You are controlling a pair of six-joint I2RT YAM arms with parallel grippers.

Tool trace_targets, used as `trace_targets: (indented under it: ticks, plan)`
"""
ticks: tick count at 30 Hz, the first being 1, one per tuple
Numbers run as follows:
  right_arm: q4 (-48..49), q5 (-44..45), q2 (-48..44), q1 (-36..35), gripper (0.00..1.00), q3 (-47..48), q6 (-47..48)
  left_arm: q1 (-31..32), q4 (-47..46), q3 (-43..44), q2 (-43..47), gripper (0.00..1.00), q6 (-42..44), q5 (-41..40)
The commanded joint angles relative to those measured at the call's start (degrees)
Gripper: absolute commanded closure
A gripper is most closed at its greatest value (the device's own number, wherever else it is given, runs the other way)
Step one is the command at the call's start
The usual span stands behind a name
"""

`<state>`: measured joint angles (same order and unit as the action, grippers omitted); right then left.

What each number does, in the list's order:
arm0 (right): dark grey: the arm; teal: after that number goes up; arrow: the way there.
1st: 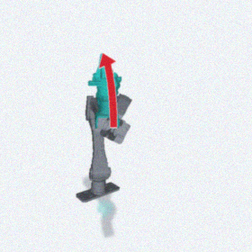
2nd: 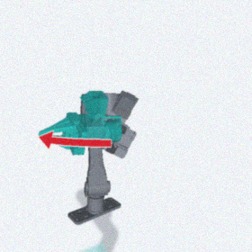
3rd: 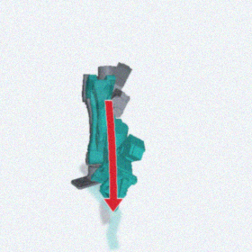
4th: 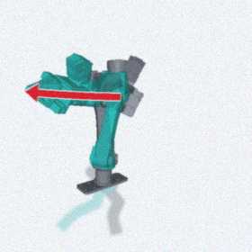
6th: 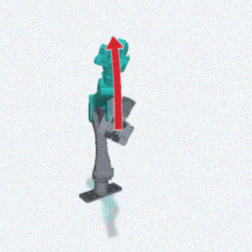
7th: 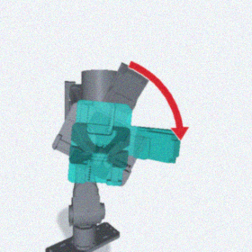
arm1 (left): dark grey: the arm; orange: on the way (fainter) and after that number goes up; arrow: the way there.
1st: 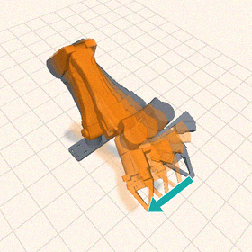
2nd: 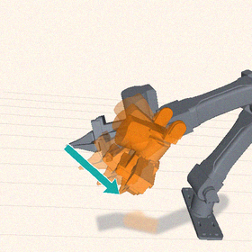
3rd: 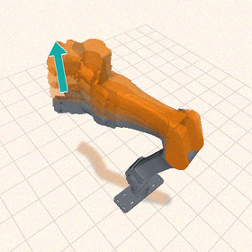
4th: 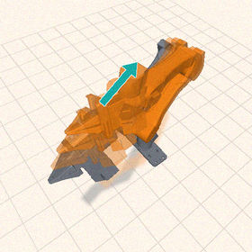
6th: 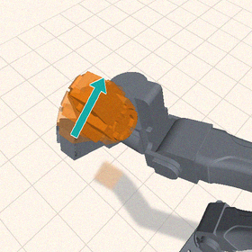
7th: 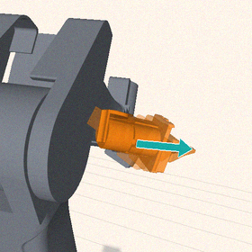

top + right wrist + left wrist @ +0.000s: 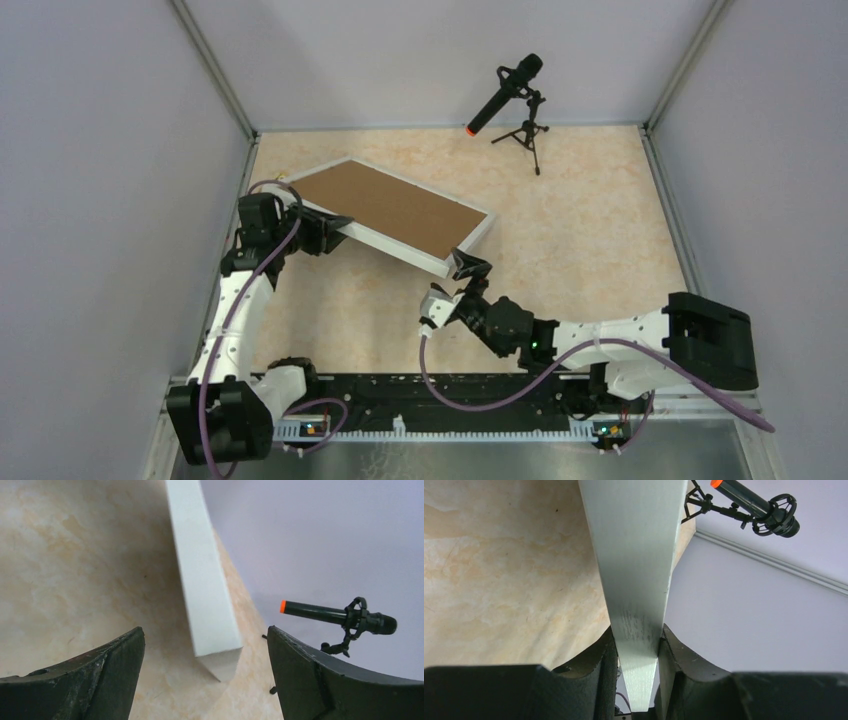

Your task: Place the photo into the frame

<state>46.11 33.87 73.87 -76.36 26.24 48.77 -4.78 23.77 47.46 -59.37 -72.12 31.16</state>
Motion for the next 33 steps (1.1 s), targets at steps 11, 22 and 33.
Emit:
trace_targets:
  ticks: [11,22,33]
  plan:
    - [-4.77,-5.85,-2.04,2.69,0.16,7.76,-7.32,0.18,-3.3,6.15,3.24,1.0,-2.33,5.08]
    - [-2.44,-10.03,-0.78,7.6,0.47,8.23,-14.86,0.32,-3.35,7.56,3.05,1.0,-2.24,7.03]
    - [-8.05,-17.26,-3.06,10.8,0.86,9.66,-18.69,0.45,-8.06,9.42,3.27,0.72,-0.91,9.52]
